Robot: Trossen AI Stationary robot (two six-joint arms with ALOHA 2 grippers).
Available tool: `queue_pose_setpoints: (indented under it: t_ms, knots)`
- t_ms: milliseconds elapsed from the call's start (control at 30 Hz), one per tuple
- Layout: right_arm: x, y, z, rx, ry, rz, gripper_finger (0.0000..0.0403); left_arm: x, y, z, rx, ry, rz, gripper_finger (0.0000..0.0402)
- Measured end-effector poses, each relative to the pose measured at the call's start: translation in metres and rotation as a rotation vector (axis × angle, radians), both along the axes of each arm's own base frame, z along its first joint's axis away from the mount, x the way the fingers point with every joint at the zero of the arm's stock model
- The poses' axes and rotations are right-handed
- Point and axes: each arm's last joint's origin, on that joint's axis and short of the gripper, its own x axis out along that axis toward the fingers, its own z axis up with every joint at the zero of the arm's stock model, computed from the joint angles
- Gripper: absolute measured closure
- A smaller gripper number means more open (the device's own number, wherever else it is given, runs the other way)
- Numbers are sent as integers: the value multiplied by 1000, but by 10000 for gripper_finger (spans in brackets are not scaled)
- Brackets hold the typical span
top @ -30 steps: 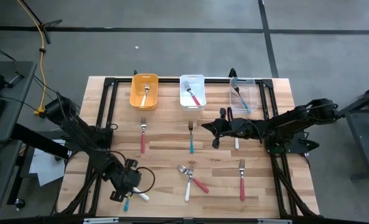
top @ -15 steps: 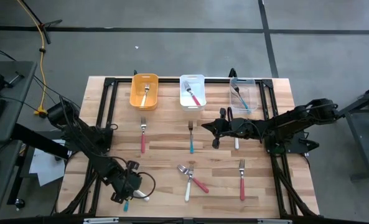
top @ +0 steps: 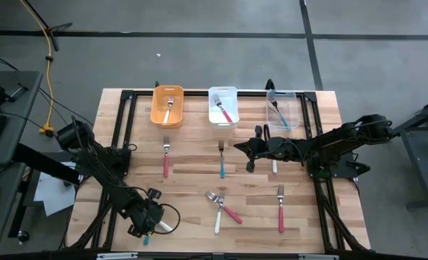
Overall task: Sort silverware by color (type)
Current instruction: Put the bottom left white fork into the yellow bin
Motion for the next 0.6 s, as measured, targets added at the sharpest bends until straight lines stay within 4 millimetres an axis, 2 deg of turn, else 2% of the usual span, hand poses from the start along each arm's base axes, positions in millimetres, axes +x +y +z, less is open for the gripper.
queue_pose_setpoints:
  t_ms: [600]
  knots:
    - [0, 0, 0, 0, 0, 0, 403, 4, 0, -5, 11, -16, 39, 282]
